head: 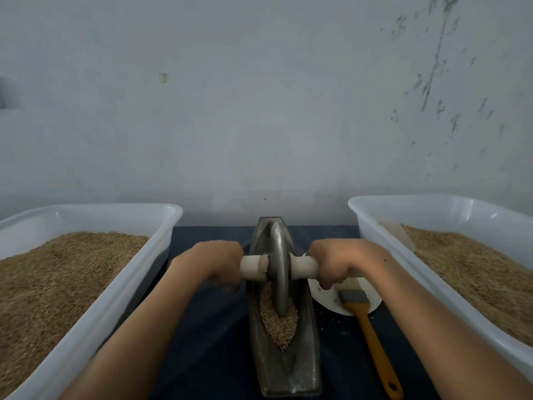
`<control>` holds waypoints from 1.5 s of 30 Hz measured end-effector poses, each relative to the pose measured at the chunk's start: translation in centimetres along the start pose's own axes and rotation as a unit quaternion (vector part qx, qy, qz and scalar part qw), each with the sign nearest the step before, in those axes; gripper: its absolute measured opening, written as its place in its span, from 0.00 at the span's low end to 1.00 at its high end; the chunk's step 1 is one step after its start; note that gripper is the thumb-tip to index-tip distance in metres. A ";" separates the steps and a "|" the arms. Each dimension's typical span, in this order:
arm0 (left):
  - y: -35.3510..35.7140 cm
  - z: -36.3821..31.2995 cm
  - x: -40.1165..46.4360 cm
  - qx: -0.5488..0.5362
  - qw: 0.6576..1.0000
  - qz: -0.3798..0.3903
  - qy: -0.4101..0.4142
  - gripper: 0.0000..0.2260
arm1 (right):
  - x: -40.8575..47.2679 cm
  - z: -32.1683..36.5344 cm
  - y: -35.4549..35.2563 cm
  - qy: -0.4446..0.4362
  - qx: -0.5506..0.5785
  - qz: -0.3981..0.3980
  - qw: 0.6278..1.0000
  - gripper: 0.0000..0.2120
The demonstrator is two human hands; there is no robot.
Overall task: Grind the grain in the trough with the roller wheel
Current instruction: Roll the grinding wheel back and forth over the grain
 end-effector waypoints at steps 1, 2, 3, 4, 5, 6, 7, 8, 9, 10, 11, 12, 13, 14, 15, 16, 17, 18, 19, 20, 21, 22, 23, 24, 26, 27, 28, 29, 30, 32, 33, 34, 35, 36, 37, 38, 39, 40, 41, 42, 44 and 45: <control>0.0 0.0 0.0 0.000 1.000 -0.005 -0.001 0.20 | 0.1 0.1 0.1 0.006 -0.012 0.007 1.000 0.18; 0.0 0.0 0.0 0.001 1.000 -0.017 -0.005 0.20 | 0.1 0.2 0.1 0.009 -0.030 0.000 1.000 0.17; -0.1 0.1 0.0 0.004 0.999 -0.032 -0.009 0.20 | 0.2 0.2 -0.1 0.008 -0.040 -0.026 0.999 0.16; -0.1 0.1 0.0 0.006 0.999 -0.048 -0.015 0.19 | 0.3 0.1 -0.4 0.002 -0.044 -0.061 0.997 0.15; -0.1 0.0 0.0 0.009 0.997 -0.068 -0.021 0.19 | 0.4 0.1 -0.5 -0.005 -0.052 -0.097 0.994 0.15; -0.1 -0.1 0.1 0.014 0.995 -0.096 -0.027 0.17 | 0.5 0.0 -0.6 -0.011 -0.065 -0.131 0.989 0.14; -0.1 -0.2 0.1 0.020 0.991 -0.132 -0.031 0.16 | 0.5 -0.1 -0.6 -0.011 -0.076 -0.164 0.984 0.13; -0.2 -0.4 0.1 0.023 0.984 -0.175 -0.034 0.13 | 0.7 -0.1 -0.5 -0.007 -0.083 -0.196 0.977 0.11; -0.2 -0.5 0.1 0.022 0.976 -0.216 -0.035 0.11 | 0.9 -0.2 -0.4 -0.003 -0.086 -0.227 0.970 0.10; -0.1 -0.6 0.0 0.017 0.968 -0.248 -0.035 0.09 | 1.0 -0.2 -0.3 0.001 -0.085 -0.255 0.963 0.09; -0.1 -0.6 0.0 0.011 0.963 -0.268 -0.033 0.08 | 1.0 -0.1 -0.2 0.004 -0.081 -0.274 0.958 0.08; 0.1 -0.6 0.0 0.007 0.961 -0.276 -0.031 0.08 | 0.9 0.0 -0.3 0.003 -0.078 -0.280 0.957 0.08; 0.1 -0.5 0.2 0.007 0.962 -0.272 -0.029 0.08 | 0.9 0.0 -0.3 -0.001 -0.082 -0.271 0.959 0.08; 0.1 -0.4 0.2 0.009 0.966 -0.257 -0.029 0.09 | 0.8 0.1 -0.5 -0.008 -0.092 -0.254 0.963 0.09; 0.1 -0.2 0.3 0.012 0.973 -0.229 -0.030 0.10 | 0.7 0.2 -0.6 -0.015 -0.102 -0.232 0.967 0.10; 0.1 -0.1 0.4 0.015 0.981 -0.192 -0.029 0.12 | 0.5 0.2 -0.7 -0.020 -0.106 -0.206 0.972 0.12; 0.1 0.0 0.4 0.018 0.988 -0.152 -0.027 0.15 | 0.3 0.3 -0.7 -0.022 -0.102 -0.175 0.979 0.13; 0.0 0.1 0.4 0.022 0.993 -0.116 -0.023 0.17 | 0.2 0.3 -0.7 -0.021 -0.087 -0.141 0.986 0.15; 0.0 0.1 0.3 0.024 0.996 -0.084 -0.018 0.19 | 0.1 0.2 -0.6 -0.019 -0.067 -0.108 0.992 0.16; 0.0 0.1 0.2 0.023 0.998 -0.057 -0.015 0.20 | 0.0 0.1 -0.5 -0.017 -0.046 -0.079 0.996 0.17; 0.0 0.1 0.1 0.020 0.999 -0.039 -0.011 0.20 | 0.0 0.1 -0.4 -0.014 -0.028 -0.056 0.998 0.18; 0.0 0.1 0.1 0.018 0.999 -0.030 -0.009 0.20 | 0.0 0.0 -0.3 -0.013 -0.015 -0.040 0.999 0.18; 0.0 0.1 0.1 0.016 0.999 -0.031 -0.007 0.20 | 0.0 0.0 -0.2 -0.012 -0.007 -0.034 0.999 0.17; 0.0 0.1 0.0 0.014 0.999 -0.040 -0.007 0.20 | 0.0 -0.1 -0.2 -0.010 -0.006 -0.037 0.999 0.17; -0.1 0.1 0.1 0.014 0.997 -0.076 -0.014 0.18 | 0.2 -0.1 -0.3 -0.008 -0.031 -0.070 0.997 0.17; -0.1 0.0 0.1 0.016 0.995 -0.100 -0.018 0.17 | 0.4 -0.1 -0.4 -0.008 -0.052 -0.098 0.994 0.16; -0.2 -0.1 0.2 0.017 0.992 -0.127 -0.022 0.15 | 0.6 -0.2 -0.4 -0.009 -0.071 -0.132 0.989 0.15; -0.2 -0.1 0.2 0.016 0.988 -0.154 -0.025 0.14 | 0.8 -0.1 -0.5 -0.007 -0.083 -0.170 0.982 0.13; -0.2 -0.2 0.2 0.014 0.983 -0.179 -0.029 0.12 | 0.9 -0.1 -0.4 -0.002 -0.090 -0.207 0.974 0.10; -0.1 -0.3 0.2 0.004 0.975 -0.221 -0.037 0.09 | 1.0 -0.1 -0.4 0.013 -0.091 -0.264 0.960 0.07; 0.0 -0.3 0.2 0.001 0.971 -0.236 -0.037 0.09 | 1.0 0.0 -0.3 0.016 -0.087 -0.275 0.957 0.07; 0.0 -0.3 0.2 0.001 0.969 -0.244 -0.035 0.09 | 1.0 0.0 -0.3 0.015 -0.086 -0.273 0.958 0.07; 0.0 -0.3 0.2 0.004 0.970 -0.240 -0.032 0.09 | 1.0 0.0 -0.4 0.010 -0.090 -0.262 0.961 0.07; 0.0 -0.2 0.2 0.010 0.974 -0.223 -0.029 0.10 | 0.9 0.1 -0.5 0.005 -0.097 -0.244 0.965 0.08; 0.0 -0.2 0.2 0.016 0.980 -0.195 -0.026 0.11 | 0.7 0.1 -0.6 0.000 -0.102 -0.218 0.970 0.10; -0.1 -0.1 0.2 0.021 0.987 -0.160 -0.023 0.13 | 0.5 0.1 -0.6 -0.003 -0.100 -0.188 0.977 0.12; -0.1 -0.1 0.2 0.023 0.992 -0.123 -0.021 0.15 | 0.3 0.2 -0.7 -0.005 -0.089 -0.153 0.984 0.13; -0.2 0.0 0.1 0.023 0.996 -0.085 -0.020 0.16 | 0.1 0.2 -0.6 -0.007 -0.073 -0.117 0.990 0.15; -0.2 0.0 0.0 0.019 0.998 -0.048 -0.018 0.17 | -0.2 0.1 -0.6 -0.007 -0.054 -0.082 0.995 0.16; -0.2 0.0 0.0 0.014 1.000 -0.018 -0.014 0.17 | -0.3 0.2 -0.5 -0.007 -0.034 -0.053 0.998 0.17; -0.1 0.0 0.0 0.006 1.000 0.010 -0.010 0.15 | -0.3 0.2 -0.3 -0.004 -0.008 -0.020 1.000 0.17; -0.1 0.0 0.0 0.005 1.000 0.008 -0.011 0.15 | -0.2 0.2 -0.2 -0.001 -0.009 -0.016 1.000 0.17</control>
Point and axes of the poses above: each hand's wrist, its own x-axis towards the middle knuckle, its own y-axis out of the palm, z = x × y, the point moved 3 cm from there along x, towards the middle knuckle, and after that the axes turned 6 degrees about -y, right-handed, at the moved point
